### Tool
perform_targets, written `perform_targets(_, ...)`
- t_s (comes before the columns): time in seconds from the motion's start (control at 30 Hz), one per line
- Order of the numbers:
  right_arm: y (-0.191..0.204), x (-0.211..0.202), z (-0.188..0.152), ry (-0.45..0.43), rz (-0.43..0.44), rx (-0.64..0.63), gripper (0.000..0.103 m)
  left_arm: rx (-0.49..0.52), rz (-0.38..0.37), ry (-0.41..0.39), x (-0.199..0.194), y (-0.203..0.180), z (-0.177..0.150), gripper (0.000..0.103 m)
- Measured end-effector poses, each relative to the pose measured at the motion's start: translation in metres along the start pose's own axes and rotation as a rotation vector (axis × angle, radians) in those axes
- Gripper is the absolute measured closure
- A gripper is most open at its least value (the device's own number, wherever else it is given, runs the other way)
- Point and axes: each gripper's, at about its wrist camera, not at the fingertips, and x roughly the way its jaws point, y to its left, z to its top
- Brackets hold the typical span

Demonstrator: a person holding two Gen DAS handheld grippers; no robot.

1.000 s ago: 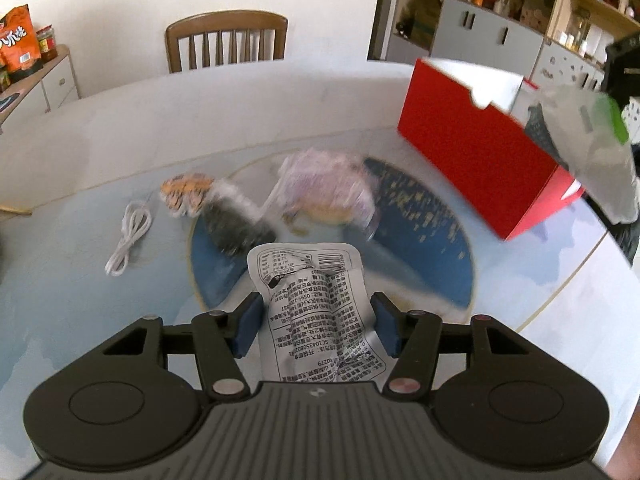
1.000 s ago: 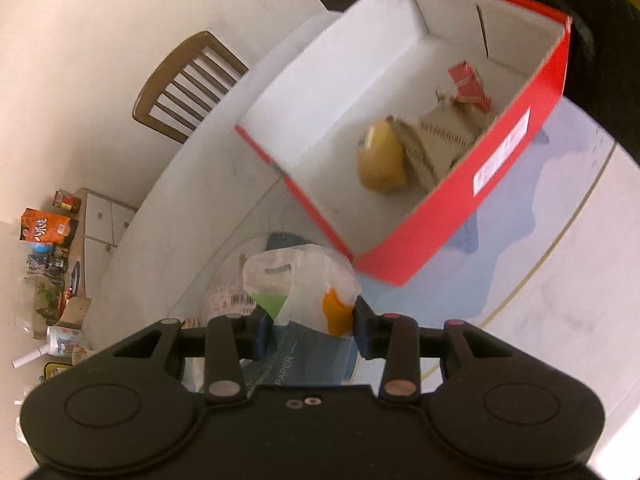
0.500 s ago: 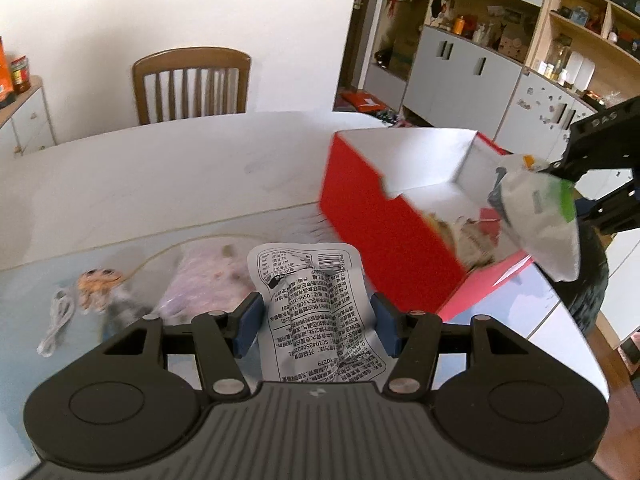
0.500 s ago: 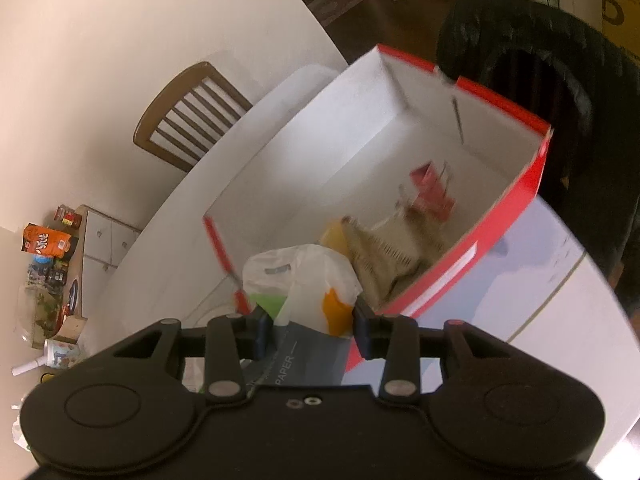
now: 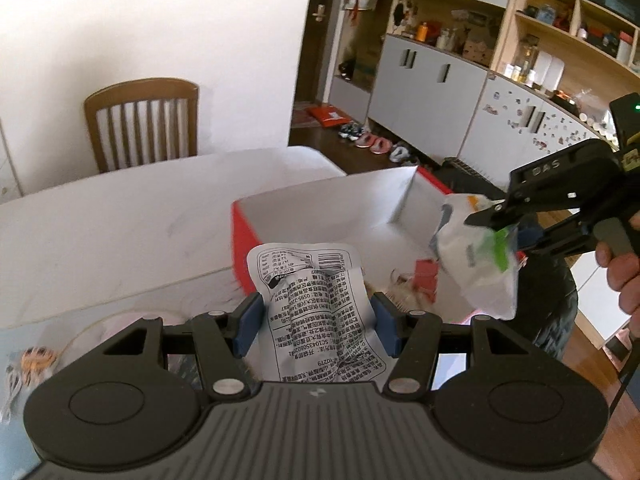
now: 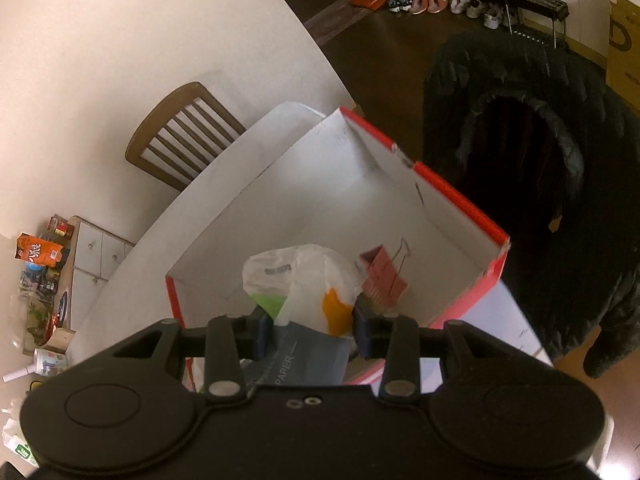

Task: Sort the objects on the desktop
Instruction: 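Lift and carry the plastic bag and paper sachet over the red box, then lower the bag and sachet into the red box and open both tools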

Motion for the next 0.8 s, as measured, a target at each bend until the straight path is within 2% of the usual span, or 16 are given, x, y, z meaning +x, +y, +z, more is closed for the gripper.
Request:
perform_targets(0.23, -0.01, 0.007, 0.023, -0.008, -0.02, -0.031, 0.064, 0.055, -0.007, 0.018, 0.033, -0.025, 0.02, 0.045)
perform_targets(0.43, -0.014, 0.024, 0.039, -0.007, -0.047, -0.074, 0.064, 0.076, 0.002, 0.07, 0.07, -0.037, 0.027, 0.045)
perform_targets(0.8, -0.008, 0.073, 0.044, 0.05, -0.11, -0.203, 0.064, 0.139, 0.017, 0.156, 0.12, -0.054, 0.027, 0.045)
